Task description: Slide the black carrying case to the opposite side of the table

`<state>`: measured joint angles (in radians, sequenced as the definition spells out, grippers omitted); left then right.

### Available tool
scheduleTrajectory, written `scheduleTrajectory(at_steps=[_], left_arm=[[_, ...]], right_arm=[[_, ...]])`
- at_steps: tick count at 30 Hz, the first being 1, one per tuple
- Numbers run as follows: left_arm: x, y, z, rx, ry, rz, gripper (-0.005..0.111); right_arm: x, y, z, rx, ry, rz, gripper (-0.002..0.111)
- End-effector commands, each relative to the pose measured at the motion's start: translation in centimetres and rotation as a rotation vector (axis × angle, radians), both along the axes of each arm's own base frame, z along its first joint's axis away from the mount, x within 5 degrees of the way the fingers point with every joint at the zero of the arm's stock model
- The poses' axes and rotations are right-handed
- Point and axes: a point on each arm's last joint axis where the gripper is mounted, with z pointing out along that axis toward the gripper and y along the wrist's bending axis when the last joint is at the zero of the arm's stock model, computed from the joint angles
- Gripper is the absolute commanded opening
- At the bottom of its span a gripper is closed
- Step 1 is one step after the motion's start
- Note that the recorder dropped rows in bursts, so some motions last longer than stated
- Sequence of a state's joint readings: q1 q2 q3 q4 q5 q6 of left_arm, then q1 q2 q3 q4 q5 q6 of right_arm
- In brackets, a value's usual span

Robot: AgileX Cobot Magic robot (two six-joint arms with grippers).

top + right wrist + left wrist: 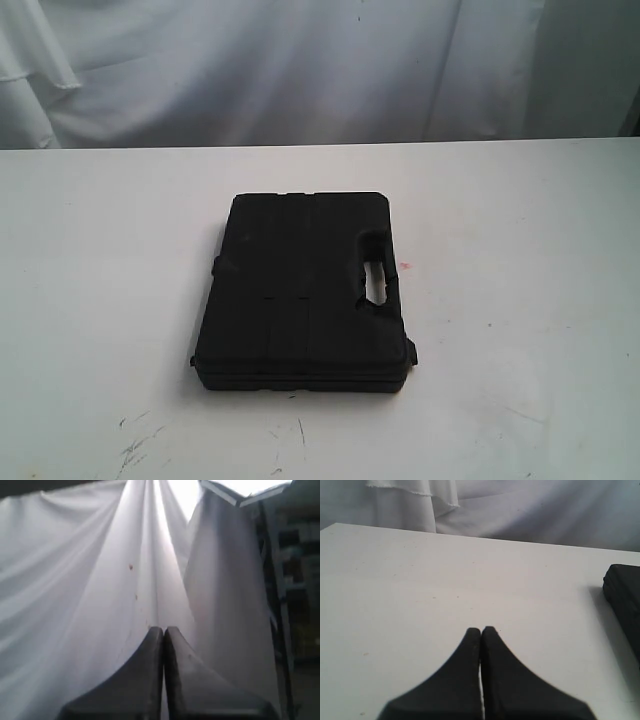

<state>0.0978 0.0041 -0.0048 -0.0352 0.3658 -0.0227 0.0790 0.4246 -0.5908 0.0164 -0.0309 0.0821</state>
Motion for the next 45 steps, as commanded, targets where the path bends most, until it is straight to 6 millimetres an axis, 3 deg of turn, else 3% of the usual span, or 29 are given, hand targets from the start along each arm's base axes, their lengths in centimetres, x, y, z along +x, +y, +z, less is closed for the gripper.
scheduleTrajectory(at_steps=[1,4,6,10,21,25,28,31,32,35,39,45], left_arm=[[0.0,0.0,-0.1,0.003,-0.009,0.003,0.0],[0.0,0.0,-0.1,0.003,-0.009,0.003,0.0],[0.0,0.0,-0.1,0.003,-0.009,0.003,0.0],[0.0,0.0,-0.1,0.003,-0.009,0.003,0.0],[0.0,0.0,-0.1,0.003,-0.009,0.003,0.0],[0.0,0.0,-0.1,0.003,-0.009,0.003,0.0],[0.0,0.0,-0.1,0.003,-0.009,0.003,0.0],[0.0,0.0,-0.1,0.003,-0.009,0.003,0.0],[0.0,0.0,-0.1,0.003,-0.009,0.003,0.0],[0.0,0.0,-0.1,0.003,-0.009,0.003,0.0],[0.0,0.0,-0.1,0.003,-0.009,0.003,0.0],[0.0,0.0,-0.1,0.003,-0.009,0.003,0.0]], right_arm=[[6.4,2.4,-1.2,-0.06,0.507,0.129,0.0],[9.0,4.4,-4.1,-0.12,0.837,0.202,0.0],[10.0,5.6,-7.2,-0.194,1.117,0.235,0.0],[11.5,6.5,-9.8,-0.223,1.251,0.245,0.0],[18.1,10.5,-13.1,-0.144,1.341,0.366,0.0],[22.0,14.8,-15.0,-0.161,1.4,0.376,0.0],[23.8,17.6,-16.5,-0.206,1.434,0.345,0.0],[25.6,20.4,-17.8,-0.257,1.454,0.3,0.014],[26.2,21.2,-18.1,-0.277,1.448,0.303,0.024],[27.5,22.3,-19.1,-0.271,1.469,0.301,0.039],[28.9,22.9,-21.3,-0.292,1.499,0.257,0.039],[29.3,23.1,-23.6,-0.307,1.538,0.244,0.039]])
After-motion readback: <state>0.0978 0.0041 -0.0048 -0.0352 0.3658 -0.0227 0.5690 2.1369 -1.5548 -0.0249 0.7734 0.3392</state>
